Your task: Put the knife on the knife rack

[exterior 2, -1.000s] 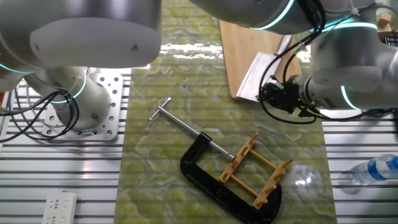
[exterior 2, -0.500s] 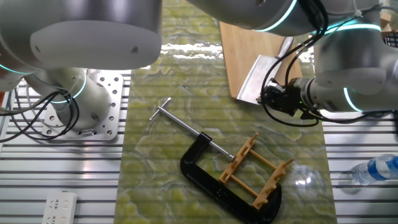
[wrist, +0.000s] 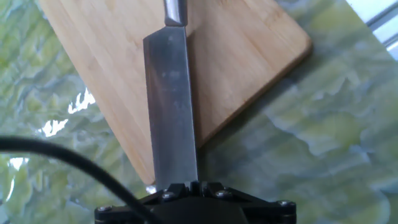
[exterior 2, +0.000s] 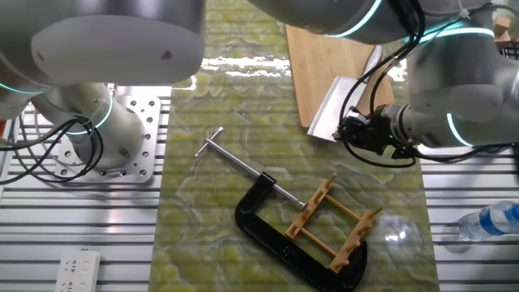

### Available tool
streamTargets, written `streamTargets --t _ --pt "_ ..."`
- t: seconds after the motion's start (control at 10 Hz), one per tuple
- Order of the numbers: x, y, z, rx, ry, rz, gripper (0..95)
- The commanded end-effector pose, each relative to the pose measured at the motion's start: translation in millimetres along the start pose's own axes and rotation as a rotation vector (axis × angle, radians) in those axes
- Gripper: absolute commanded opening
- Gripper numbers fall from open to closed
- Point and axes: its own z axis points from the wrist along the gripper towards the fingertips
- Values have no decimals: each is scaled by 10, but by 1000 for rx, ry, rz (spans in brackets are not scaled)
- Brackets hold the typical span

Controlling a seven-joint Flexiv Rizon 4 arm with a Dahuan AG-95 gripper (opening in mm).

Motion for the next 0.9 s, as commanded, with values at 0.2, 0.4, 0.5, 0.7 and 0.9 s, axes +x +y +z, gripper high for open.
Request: streamTargets --t 0.2,0.4,0.5,0.7,0.9 --pt "125 -10 -7 5 2 -13 0" --pt "149 -29 14 7 1 -32 0" --pt "144 -47 31 5 2 -43 0" --pt "131 -81 67 3 2 -70 0" --pt "124 -90 71 -11 18 -75 0"
